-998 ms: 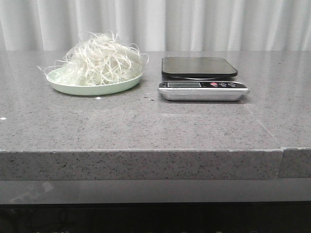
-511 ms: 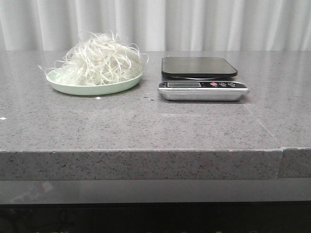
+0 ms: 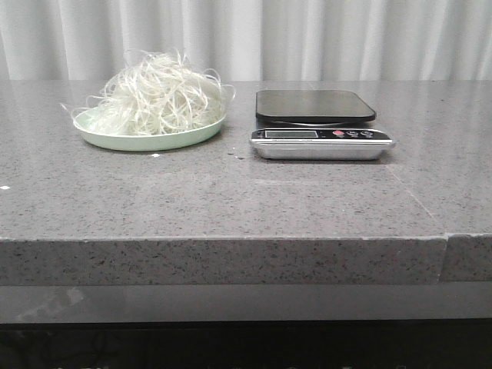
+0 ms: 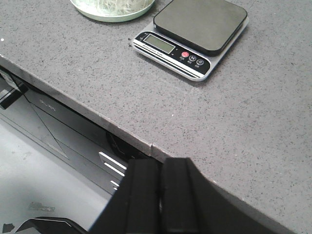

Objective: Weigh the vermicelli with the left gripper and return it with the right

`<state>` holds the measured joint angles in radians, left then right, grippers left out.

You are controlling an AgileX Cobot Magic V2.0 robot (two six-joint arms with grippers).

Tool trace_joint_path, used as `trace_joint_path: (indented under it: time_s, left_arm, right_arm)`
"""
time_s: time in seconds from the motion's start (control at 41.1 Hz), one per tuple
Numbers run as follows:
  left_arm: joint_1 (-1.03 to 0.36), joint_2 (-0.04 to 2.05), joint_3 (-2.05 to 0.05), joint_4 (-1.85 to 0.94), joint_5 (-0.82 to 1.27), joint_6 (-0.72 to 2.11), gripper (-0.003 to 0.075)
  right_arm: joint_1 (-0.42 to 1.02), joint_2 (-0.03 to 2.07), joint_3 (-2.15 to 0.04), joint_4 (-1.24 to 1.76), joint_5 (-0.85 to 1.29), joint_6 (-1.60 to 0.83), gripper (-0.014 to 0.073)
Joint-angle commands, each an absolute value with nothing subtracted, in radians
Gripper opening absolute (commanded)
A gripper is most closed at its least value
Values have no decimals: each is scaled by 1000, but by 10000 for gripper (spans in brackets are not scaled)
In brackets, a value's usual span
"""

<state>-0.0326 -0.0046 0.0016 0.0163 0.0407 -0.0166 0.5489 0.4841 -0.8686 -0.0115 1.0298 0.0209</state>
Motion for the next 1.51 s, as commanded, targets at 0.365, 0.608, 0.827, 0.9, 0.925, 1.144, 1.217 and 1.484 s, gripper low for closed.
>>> trace_joint_path:
  time_s: [0.365, 0.608, 0.827, 0.9, 0.925, 1.144, 1.217, 1.484]
  left_arm:
    - [-32, -24, 10, 16, -32, -19, 145]
    - [-32, -24, 10, 16, -32, -19, 145]
    - [-32, -24, 10, 16, -32, -19, 145]
    - [-32, -24, 10, 16, -32, -19, 145]
    - [-32, -24, 10, 16, -32, -19, 145]
    - [-32, -24, 10, 16, -32, -19, 145]
    - [-32, -24, 10, 16, -32, -19, 145]
    - [-32, -24, 10, 16, -32, -19, 145]
  right_arm:
    - [329, 297, -631, -40, 701, 19, 168]
    - [134, 109, -294, -39, 324, 19, 168]
    - [46, 6, -55, -17, 97, 20, 168]
    - [43, -15, -4, -16, 34, 20, 168]
    - [42, -21, 14, -15, 16, 20, 168]
    - [14, -26, 20, 25, 0, 20, 168]
    - [15, -27, 20, 25, 0, 20, 168]
    - [16, -27, 20, 25, -5, 20, 168]
